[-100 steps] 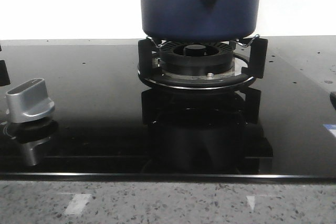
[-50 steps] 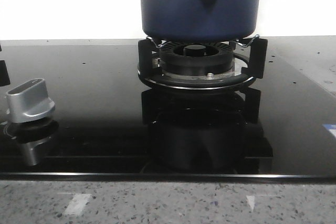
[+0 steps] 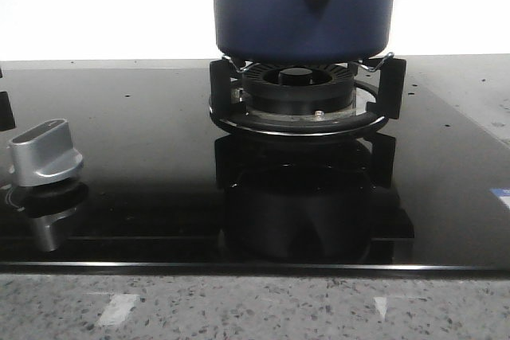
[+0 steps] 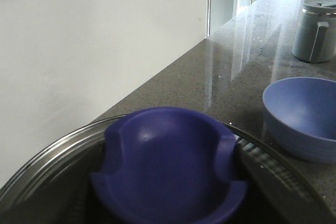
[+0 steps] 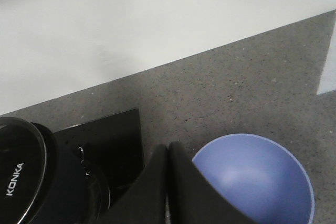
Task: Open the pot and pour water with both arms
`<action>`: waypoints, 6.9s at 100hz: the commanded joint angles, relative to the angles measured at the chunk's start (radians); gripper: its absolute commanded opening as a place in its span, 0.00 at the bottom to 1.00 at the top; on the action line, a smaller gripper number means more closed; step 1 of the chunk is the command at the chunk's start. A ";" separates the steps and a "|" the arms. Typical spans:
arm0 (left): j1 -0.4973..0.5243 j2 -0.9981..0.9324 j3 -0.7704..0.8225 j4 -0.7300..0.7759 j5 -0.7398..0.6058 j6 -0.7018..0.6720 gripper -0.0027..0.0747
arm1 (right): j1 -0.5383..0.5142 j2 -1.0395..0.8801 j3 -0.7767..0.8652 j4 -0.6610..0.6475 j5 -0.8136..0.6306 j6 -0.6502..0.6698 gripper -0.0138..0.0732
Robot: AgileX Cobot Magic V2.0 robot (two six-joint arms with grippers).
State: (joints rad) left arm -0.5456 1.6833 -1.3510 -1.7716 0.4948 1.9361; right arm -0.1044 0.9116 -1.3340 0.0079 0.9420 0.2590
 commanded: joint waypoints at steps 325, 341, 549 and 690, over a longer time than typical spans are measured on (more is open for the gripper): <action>0.036 -1.392 0.894 -0.098 -0.698 -0.064 0.01 | 0.119 -0.875 0.851 -0.002 -0.494 -0.212 0.08; 0.036 -1.392 0.907 -0.098 -0.696 -0.064 0.01 | 0.119 -0.875 0.851 -0.008 -0.434 -0.212 0.08; 0.582 -1.713 1.385 1.612 -0.327 -1.882 0.01 | 0.119 -0.875 0.851 -0.002 -0.432 -0.212 0.08; 0.582 -1.713 1.383 1.617 -0.204 -1.891 0.01 | 0.066 -0.875 0.976 -0.165 -0.536 -0.210 0.08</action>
State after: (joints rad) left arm 0.0335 -0.0044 0.0015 -0.1437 0.3303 0.0558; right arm -0.0088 0.0233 -0.4000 -0.0916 0.5429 0.0548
